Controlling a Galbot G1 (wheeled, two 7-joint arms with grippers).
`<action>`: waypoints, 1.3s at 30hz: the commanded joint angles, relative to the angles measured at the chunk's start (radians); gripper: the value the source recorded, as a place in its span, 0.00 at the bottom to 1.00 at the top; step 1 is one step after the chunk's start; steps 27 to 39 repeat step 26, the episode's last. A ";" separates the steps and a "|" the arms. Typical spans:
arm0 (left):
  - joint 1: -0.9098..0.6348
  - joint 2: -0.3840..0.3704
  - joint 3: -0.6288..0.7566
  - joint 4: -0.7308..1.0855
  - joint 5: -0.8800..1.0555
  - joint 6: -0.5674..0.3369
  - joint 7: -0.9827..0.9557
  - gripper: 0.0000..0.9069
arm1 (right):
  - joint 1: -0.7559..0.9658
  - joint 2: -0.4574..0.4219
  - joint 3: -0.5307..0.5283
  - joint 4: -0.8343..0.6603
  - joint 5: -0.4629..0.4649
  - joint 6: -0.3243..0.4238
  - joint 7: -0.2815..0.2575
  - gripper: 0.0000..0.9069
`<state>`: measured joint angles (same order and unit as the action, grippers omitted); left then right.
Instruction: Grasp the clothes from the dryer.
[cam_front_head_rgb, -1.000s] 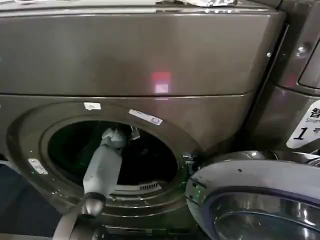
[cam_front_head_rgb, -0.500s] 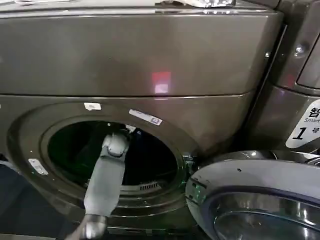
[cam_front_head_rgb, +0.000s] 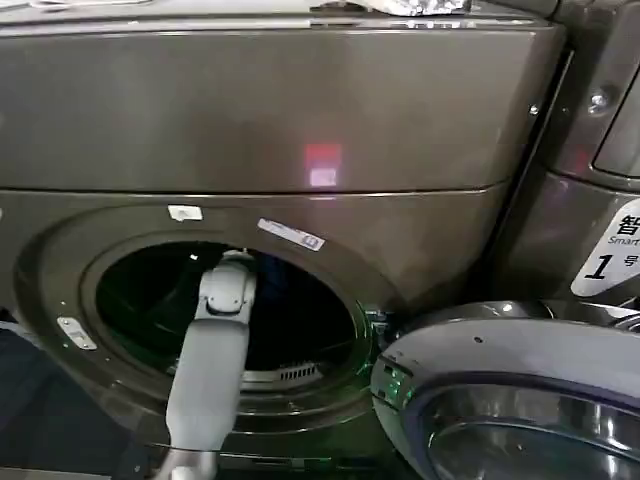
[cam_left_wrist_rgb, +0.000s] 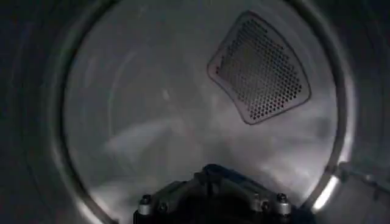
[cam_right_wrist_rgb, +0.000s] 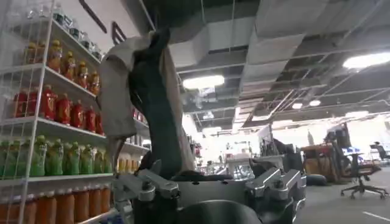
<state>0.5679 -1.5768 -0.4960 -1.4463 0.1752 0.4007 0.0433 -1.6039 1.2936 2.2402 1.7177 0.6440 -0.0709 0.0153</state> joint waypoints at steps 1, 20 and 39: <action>0.010 -0.007 0.000 -0.033 -0.076 0.023 -0.078 0.00 | -0.003 -0.001 0.000 -0.007 0.005 0.012 -0.002 1.00; 0.008 -0.002 0.004 -0.014 -0.074 0.014 -0.043 0.00 | -0.006 -0.014 0.047 0.007 -0.025 -0.040 0.039 1.00; 0.008 -0.003 0.005 -0.010 -0.075 0.011 -0.039 0.00 | -0.014 -0.016 0.059 -0.002 -0.033 -0.051 0.060 1.00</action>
